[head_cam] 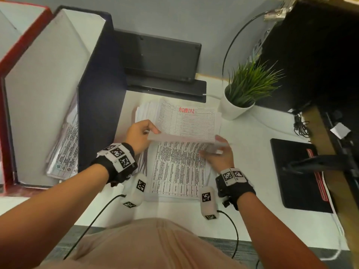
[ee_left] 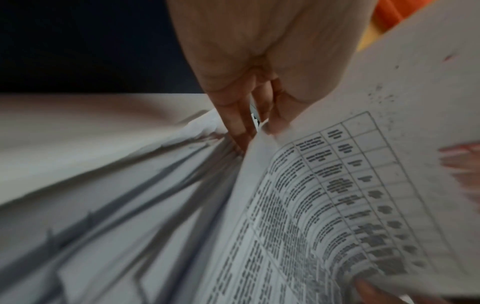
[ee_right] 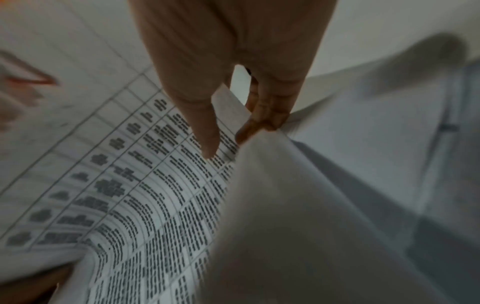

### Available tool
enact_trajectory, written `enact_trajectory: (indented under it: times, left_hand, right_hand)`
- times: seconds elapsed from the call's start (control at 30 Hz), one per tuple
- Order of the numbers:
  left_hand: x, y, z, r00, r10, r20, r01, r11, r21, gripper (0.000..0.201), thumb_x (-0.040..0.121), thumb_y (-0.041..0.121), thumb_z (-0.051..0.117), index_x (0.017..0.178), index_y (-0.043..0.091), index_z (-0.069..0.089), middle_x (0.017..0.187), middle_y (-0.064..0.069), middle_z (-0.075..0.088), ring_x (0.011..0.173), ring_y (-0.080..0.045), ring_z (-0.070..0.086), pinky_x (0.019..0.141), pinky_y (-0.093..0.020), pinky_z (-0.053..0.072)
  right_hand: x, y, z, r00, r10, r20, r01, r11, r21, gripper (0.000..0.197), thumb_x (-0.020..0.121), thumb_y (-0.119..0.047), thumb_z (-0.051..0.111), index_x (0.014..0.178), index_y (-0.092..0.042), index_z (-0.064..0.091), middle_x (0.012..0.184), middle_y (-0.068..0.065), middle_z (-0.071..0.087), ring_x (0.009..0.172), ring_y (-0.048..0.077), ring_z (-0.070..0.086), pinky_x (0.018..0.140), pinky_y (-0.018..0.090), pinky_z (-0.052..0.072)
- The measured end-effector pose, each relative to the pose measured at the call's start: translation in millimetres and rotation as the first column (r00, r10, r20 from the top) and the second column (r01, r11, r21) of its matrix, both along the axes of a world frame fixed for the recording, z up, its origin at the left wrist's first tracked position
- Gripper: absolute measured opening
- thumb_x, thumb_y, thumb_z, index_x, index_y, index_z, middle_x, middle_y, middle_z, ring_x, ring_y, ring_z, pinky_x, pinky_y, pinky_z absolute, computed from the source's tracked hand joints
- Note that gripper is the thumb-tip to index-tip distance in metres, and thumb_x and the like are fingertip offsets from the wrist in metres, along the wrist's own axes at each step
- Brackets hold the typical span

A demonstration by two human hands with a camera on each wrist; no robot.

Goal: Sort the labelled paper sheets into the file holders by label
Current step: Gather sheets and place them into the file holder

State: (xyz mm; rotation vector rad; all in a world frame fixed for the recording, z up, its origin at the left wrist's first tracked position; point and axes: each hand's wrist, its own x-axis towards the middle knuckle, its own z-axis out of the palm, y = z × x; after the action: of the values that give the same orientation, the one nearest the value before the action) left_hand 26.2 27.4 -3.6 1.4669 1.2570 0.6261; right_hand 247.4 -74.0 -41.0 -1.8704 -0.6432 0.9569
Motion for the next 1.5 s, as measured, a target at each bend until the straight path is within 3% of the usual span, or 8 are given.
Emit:
enact_trajectory:
  times: [0.13, 0.23, 0.47, 0.8, 1.03, 1.23, 1.4, 1.5]
  left_hand:
    - [2, 8, 1, 0.997, 0.021, -0.068, -0.022, 1.000, -0.006, 0.027, 0.083, -0.016, 0.049, 0.077, 0.006, 0.064, 0.103, -0.023, 0.065, 0.098, -0.034, 0.060, 0.091, -0.041, 0.049]
    - [6, 23, -2, 0.978, 0.163, -0.131, -0.181, 0.973, -0.141, 0.013, 0.088, -0.002, 0.052, 0.091, 0.006, 0.061, 0.106, -0.019, 0.064, 0.098, -0.035, 0.062, 0.085, -0.044, 0.053]
    - [19, 44, -2, 0.842, -0.040, -0.538, -0.046, 0.988, -0.146, 0.043, 0.071, 0.044, 0.076, 0.092, 0.007, 0.071, 0.090, -0.007, 0.071, 0.090, -0.021, 0.065, 0.083, -0.032, 0.053]
    - [20, 33, -3, 0.799, -0.098, -0.593, 0.109, 0.994, -0.017, 0.021, 0.085, 0.023, 0.065, 0.082, 0.003, 0.072, 0.071, -0.003, 0.064, 0.073, -0.020, 0.060, 0.065, -0.027, 0.044]
    - [17, 8, 3, 0.917, 0.014, -0.399, 0.132, 0.932, 0.337, 0.014, 0.086, 0.018, 0.064, 0.093, 0.012, 0.074, 0.085, -0.003, 0.071, 0.072, -0.015, 0.061, 0.069, -0.028, 0.050]
    - [14, 4, -7, 0.999, 0.013, 0.032, -0.017, 0.991, 0.135, 0.023, 0.088, 0.002, 0.055, 0.076, 0.021, 0.057, 0.081, 0.007, 0.064, 0.074, -0.005, 0.061, 0.063, -0.011, 0.049]
    - [9, 7, -6, 0.989, -0.145, -0.006, 0.145, 0.983, 0.113, 0.022, 0.089, 0.001, 0.055, 0.107, 0.009, 0.065, 0.103, 0.003, 0.066, 0.092, -0.006, 0.063, 0.081, -0.017, 0.050]
    - [9, 10, -7, 0.988, -0.136, -0.071, 0.143, 0.983, 0.114, 0.015, 0.088, -0.002, 0.055, 0.094, -0.005, 0.067, 0.098, -0.010, 0.068, 0.090, -0.019, 0.063, 0.082, -0.030, 0.050]
  right_hand:
    - [5, -8, -1, 0.986, 0.105, 0.127, -0.115, 0.991, 0.073, 0.013, 0.075, 0.014, 0.064, 0.082, 0.002, 0.063, 0.082, 0.009, 0.062, 0.079, 0.022, 0.056, 0.060, 0.013, 0.048]
    - [4, -7, -5, 0.991, 0.063, 0.117, -0.066, 0.998, 0.024, 0.026, 0.075, 0.008, 0.068, 0.061, -0.010, 0.056, 0.063, 0.003, 0.056, 0.062, 0.015, 0.050, 0.056, 0.019, 0.043]
    - [8, -8, -4, 0.999, 0.045, 0.008, -0.045, 0.999, -0.024, 0.022, 0.077, 0.017, 0.048, 0.063, 0.000, 0.052, 0.062, 0.008, 0.046, 0.039, -0.003, 0.050, 0.039, 0.009, 0.038]
    - [3, -5, -7, 0.996, 0.039, 0.079, -0.038, 0.999, -0.013, 0.036, 0.071, 0.004, 0.075, 0.055, -0.011, 0.046, 0.055, 0.007, 0.053, 0.042, 0.010, 0.048, 0.038, 0.016, 0.037]
    - [4, -3, -7, 0.996, -0.069, 0.050, 0.073, 0.993, -0.093, 0.044, 0.063, -0.007, 0.084, 0.101, 0.003, 0.064, 0.106, 0.018, 0.068, 0.091, 0.024, 0.064, 0.077, 0.027, 0.051]
    - [6, -5, 1, 0.995, -0.053, 0.085, 0.058, 0.997, -0.052, 0.043, 0.064, -0.004, 0.083, 0.102, 0.000, 0.064, 0.105, 0.015, 0.068, 0.096, 0.026, 0.065, 0.080, 0.028, 0.049]
    - [10, -6, 4, 0.999, -0.015, 0.032, 0.014, 0.998, 0.054, 0.078, 0.061, 0.006, 0.081, 0.128, -0.005, 0.042, 0.108, 0.002, 0.061, 0.095, 0.013, 0.061, 0.070, 0.010, 0.052]
    - [12, -5, 3, 1.000, 0.012, 0.012, -0.013, 0.996, 0.093, 0.079, 0.060, 0.009, 0.080, 0.127, -0.008, 0.042, 0.096, -0.006, 0.058, 0.079, -0.006, 0.055, 0.054, 0.001, 0.046]
